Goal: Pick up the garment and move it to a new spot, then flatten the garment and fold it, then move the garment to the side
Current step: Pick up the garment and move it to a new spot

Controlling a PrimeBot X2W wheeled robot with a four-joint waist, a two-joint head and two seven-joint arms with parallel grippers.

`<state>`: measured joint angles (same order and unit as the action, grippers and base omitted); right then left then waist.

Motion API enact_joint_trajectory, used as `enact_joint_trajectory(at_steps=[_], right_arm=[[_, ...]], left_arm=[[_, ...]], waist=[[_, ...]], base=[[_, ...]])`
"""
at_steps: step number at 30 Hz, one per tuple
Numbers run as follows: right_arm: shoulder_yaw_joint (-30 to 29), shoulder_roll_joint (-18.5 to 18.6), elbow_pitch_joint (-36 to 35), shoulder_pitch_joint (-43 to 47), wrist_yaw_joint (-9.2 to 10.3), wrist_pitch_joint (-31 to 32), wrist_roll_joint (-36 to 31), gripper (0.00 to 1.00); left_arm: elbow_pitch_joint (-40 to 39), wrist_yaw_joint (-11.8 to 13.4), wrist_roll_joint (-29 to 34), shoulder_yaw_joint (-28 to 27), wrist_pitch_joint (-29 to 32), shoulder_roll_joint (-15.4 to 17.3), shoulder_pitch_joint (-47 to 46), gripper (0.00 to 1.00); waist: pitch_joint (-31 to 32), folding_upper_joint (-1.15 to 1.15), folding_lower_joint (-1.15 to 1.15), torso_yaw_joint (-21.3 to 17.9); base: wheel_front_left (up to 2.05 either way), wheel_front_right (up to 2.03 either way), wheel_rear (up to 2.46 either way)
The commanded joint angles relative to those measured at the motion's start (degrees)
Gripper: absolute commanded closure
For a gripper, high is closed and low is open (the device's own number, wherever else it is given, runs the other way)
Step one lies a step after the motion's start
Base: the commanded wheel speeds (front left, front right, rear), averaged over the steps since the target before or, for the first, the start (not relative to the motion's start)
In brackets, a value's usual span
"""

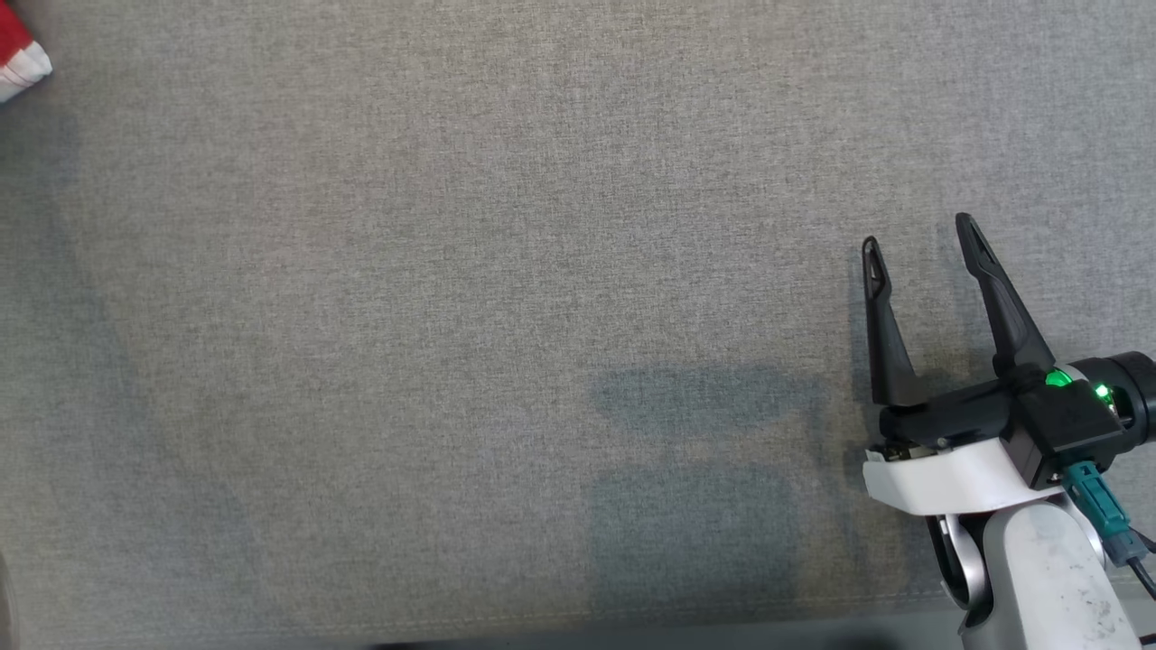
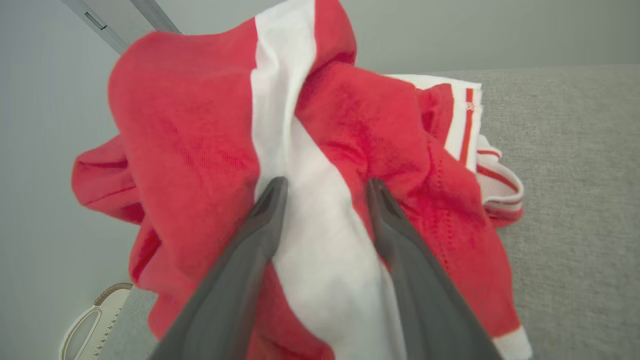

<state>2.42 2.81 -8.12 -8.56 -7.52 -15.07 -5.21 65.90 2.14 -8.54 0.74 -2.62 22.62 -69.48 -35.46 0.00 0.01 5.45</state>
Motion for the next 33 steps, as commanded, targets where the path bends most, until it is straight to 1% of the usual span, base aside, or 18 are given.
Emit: enact_joint_trajectory(at_steps=[1,9,14,16,21,27,33], right_arm=[[0.1,0.1,0.3,-0.8,0.06,-0.2,0.3,0.0],[0.0,0.1,1.1,-0.9,0.06,-0.2,0.9,0.0],[0.4,0.2,2.5,-0.1,0.06,-0.2,2.0,0.0],[0.4,0.1,2.8,0.2,0.06,-0.2,2.3,0.0],[0.2,0.1,4.2,1.6,0.06,-0.2,3.5,0.0],[-0.3,0.1,5.8,4.2,0.06,-0.2,5.3,0.0],[-1.3,0.1,6.8,6.9,0.06,-0.2,7.0,0.0]], left_arm=[[1.0,-0.5,-0.8,0.1,0.5,0.6,-0.9,1.0],[1.8,-2.1,-0.8,1.0,-2.2,0.4,-1.8,1.0],[0.7,-4.0,-0.2,2.5,-5.7,0.0,-2.3,1.0],[0.6,-4.3,0.0,2.9,-6.1,-0.1,-2.4,1.0],[0.1,-6.0,0.5,4.9,-7.6,-0.9,-2.7,1.0],[-1.1,-7.9,1.2,7.9,-8.4,-3.4,-2.1,1.0],[-3.8,-9.2,1.5,12.0,-8.8,-7.3,-0.8,1.0]], waist=[[0.4,0.0,-0.01,0.1],[3.8,0.0,-0.01,0.3],[8.5,0.0,-0.01,0.3],[9.6,0.0,-0.01,0.3],[15.8,0.0,-0.01,-0.2],[23.3,0.0,-0.01,-1.1],[29.1,0.0,-0.01,-2.3]], base=[[0.0,0.0,0.0],[0.0,0.0,0.0],[0.0,0.0,0.0],[0.0,0.0,0.0],[0.0,0.0,0.0],[0.0,0.0,0.0],[0.0,0.0,0.0]])
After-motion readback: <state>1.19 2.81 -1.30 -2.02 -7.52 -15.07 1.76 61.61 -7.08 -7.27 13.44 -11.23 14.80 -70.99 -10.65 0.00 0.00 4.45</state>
